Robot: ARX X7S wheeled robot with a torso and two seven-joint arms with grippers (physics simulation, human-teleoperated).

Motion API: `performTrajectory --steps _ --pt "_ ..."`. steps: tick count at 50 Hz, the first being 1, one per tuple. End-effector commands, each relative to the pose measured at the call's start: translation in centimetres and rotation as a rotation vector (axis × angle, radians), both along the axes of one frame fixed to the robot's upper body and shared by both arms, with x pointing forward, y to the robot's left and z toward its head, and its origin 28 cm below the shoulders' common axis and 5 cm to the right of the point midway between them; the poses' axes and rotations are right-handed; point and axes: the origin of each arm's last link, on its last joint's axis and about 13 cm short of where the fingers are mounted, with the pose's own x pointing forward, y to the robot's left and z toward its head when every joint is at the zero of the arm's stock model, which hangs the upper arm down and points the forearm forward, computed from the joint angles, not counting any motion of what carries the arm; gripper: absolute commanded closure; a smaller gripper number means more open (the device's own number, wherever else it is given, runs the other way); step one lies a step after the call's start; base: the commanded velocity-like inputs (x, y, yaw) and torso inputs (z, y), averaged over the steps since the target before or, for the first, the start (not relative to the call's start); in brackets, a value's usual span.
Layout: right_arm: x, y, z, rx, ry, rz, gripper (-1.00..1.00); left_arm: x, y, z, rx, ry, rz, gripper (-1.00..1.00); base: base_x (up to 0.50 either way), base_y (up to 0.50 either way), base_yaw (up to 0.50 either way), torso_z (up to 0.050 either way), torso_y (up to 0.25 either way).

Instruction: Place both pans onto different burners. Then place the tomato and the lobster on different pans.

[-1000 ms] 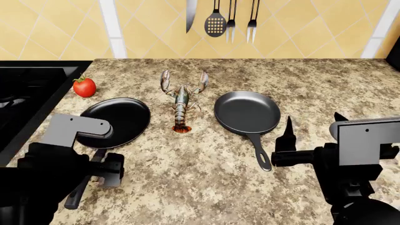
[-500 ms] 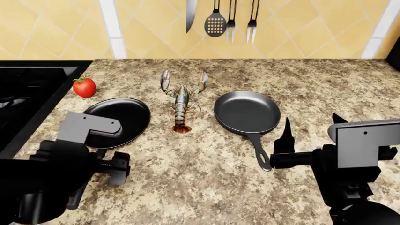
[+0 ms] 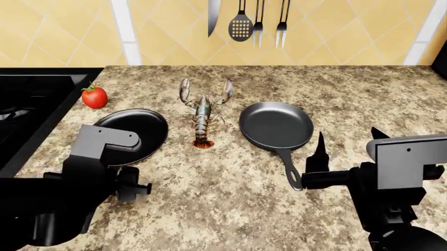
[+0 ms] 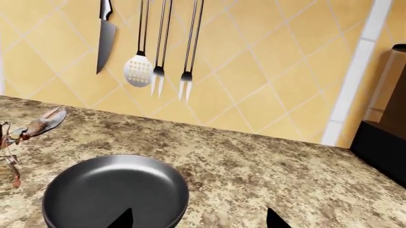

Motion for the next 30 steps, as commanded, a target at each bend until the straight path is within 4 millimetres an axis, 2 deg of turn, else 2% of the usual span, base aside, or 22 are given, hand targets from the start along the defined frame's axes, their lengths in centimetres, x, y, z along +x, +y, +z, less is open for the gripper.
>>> performTrajectory --steps 1,3,20,26,30 --pt "-0.1 0.1 0.0 0.0 -0.002 0.004 -1.0 -0.2 0.3 -1.3 0.038 0.068 0.03 1.0 0.0 0.0 0.0 0.0 0.0" --pt "-0.1 0.0 0.1 0.002 -0.004 0.003 -1.0 -0.2 0.3 -1.3 0.038 0.067 0.028 1.0 0.0 0.0 0.0 0.0 0.0" --pt "-0.3 0.2 0.4 0.004 -0.013 0.005 -1.0 -1.8 0.8 4.2 -0.015 -0.188 0.035 1.0 0.0 0.0 0.0 0.0 0.0" --pt "-0.6 0.4 0.9 -0.006 -0.02 0.006 -1.0 -2.8 0.6 4.4 -0.028 -0.236 0.021 1.0 0.0 0.0 0.0 0.0 0.002" --pt "-1.0 0.5 1.8 0.033 0.024 0.038 -1.0 -3.5 0.6 5.6 -0.031 -0.281 0.007 1.0 0.0 0.0 0.0 0.0 0.002"
